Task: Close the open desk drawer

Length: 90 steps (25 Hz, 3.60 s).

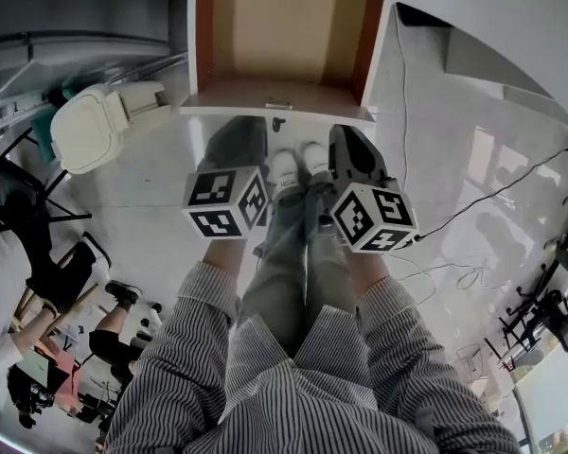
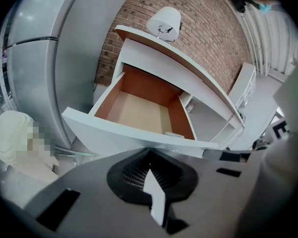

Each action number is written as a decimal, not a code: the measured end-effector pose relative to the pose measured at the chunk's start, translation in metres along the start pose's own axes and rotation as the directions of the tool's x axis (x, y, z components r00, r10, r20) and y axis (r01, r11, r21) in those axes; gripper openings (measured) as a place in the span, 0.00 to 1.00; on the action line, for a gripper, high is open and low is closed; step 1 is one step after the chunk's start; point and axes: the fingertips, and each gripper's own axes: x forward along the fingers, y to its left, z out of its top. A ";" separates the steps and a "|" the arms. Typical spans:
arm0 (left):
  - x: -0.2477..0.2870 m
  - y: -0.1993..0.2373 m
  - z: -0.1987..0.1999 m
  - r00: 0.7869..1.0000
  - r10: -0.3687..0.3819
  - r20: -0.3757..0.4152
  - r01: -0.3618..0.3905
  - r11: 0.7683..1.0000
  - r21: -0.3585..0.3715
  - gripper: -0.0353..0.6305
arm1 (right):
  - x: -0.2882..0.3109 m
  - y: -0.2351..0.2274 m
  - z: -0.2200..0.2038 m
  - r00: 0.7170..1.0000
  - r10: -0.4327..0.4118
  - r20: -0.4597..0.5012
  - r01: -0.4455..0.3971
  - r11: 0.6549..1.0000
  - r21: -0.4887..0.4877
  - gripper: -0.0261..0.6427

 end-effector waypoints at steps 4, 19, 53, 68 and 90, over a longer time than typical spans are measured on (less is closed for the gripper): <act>-0.005 0.000 0.006 1.000 -0.015 -0.008 0.015 1.000 -0.007 0.07 | -0.003 0.006 0.004 1.000 -0.014 -0.019 0.013 1.000 -0.014 0.06; -0.010 -0.011 0.032 0.999 -0.038 0.024 0.038 0.999 0.005 0.07 | -0.009 0.014 0.033 1.000 -0.013 -0.002 0.013 0.999 -0.035 0.06; -0.017 -0.030 0.068 1.000 0.005 0.030 -0.005 1.000 0.023 0.07 | -0.017 0.022 0.072 0.998 0.065 0.006 -0.065 0.997 -0.040 0.06; -0.007 -0.032 0.087 1.000 0.012 0.024 -0.013 0.999 0.031 0.07 | -0.007 0.021 0.093 0.998 0.060 0.021 -0.059 0.998 -0.015 0.06; 0.033 -0.024 0.132 0.999 -0.003 0.047 0.002 1.000 0.019 0.07 | 0.035 0.017 0.135 0.996 0.067 0.051 -0.066 0.998 -0.022 0.06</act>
